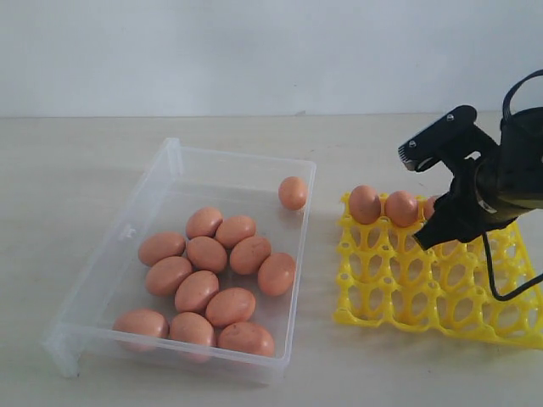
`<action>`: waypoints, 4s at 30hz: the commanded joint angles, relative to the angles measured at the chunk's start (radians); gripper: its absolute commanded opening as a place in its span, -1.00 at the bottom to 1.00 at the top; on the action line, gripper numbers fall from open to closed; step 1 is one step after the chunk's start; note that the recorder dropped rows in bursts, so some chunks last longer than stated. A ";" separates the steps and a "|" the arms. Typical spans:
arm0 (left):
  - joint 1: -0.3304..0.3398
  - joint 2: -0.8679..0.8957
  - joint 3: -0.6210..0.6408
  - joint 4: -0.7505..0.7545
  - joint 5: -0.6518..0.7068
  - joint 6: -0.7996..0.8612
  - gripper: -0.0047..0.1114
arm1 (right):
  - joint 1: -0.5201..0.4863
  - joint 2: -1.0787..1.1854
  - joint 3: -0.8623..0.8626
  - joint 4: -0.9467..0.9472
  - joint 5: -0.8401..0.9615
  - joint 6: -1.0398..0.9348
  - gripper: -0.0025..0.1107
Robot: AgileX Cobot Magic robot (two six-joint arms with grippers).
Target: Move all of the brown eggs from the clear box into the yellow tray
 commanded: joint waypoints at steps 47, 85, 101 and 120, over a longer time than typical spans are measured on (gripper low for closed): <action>-0.004 0.004 -0.004 0.000 -0.002 -0.001 -0.85 | 0.001 -0.044 0.006 -0.335 0.107 0.382 -0.20; -0.004 0.004 -0.004 0.000 -0.002 -0.001 -0.85 | -0.001 0.111 -0.225 0.294 0.065 -0.034 -0.17; -0.004 0.004 -0.004 0.000 -0.002 -0.001 -0.85 | -0.001 0.148 -0.288 0.332 0.123 -0.161 -0.17; -0.004 0.004 -0.004 0.000 -0.002 -0.001 -0.85 | -0.001 0.114 -0.286 0.440 0.379 -0.353 -0.96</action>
